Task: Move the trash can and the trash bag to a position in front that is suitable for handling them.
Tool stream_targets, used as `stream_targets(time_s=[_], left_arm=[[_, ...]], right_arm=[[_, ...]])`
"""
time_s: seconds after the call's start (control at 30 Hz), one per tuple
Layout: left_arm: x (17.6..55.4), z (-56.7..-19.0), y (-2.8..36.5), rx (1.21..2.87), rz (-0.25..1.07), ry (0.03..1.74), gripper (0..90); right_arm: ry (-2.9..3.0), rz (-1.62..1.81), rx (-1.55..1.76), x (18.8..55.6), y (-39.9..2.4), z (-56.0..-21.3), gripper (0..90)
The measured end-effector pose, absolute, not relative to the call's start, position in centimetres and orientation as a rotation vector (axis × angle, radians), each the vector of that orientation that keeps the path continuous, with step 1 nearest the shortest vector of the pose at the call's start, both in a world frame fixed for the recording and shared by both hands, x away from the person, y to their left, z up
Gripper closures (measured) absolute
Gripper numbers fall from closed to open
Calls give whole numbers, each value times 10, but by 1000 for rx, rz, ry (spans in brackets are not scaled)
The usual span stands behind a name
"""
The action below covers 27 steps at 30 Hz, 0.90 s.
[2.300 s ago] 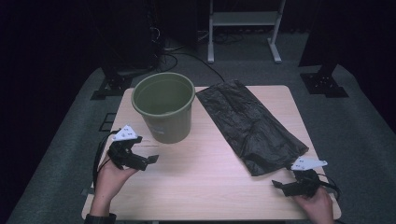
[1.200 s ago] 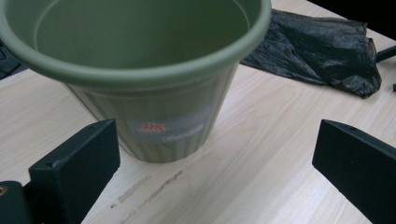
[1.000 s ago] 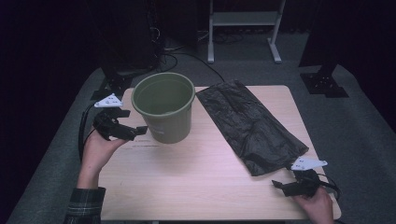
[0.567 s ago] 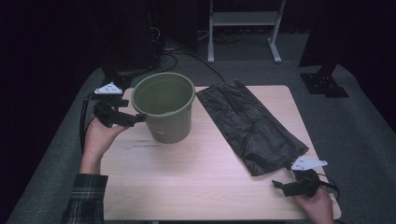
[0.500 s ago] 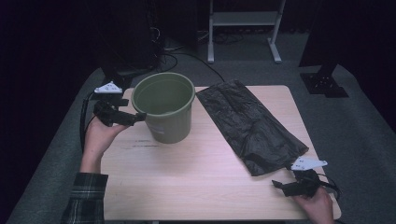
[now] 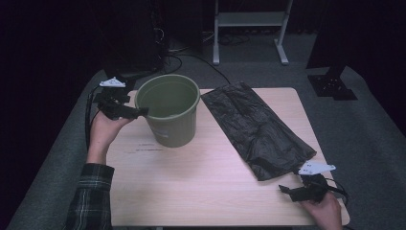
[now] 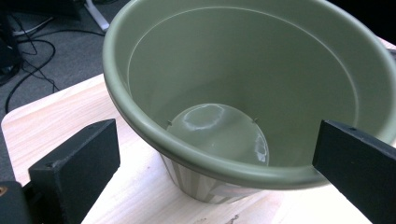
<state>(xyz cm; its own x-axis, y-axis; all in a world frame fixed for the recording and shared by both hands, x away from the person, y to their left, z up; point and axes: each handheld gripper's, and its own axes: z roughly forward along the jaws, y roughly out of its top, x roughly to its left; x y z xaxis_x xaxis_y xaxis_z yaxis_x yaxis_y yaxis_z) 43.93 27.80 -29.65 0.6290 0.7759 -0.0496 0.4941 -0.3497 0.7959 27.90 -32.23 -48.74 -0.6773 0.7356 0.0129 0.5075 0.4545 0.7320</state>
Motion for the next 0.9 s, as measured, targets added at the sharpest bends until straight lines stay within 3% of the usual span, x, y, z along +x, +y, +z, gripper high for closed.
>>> stream_targets(time_s=[0.47, 0.9], left_arm=[[465, -312, 270, 2072, 401, 1022, 0], [463, -315, 259, 2089, 383, 1024, 0]], right_arm=[[2403, 1054, 1062, 279, -322, -487, 110], [2402, 1055, 1061, 279, -322, -487, 110]])
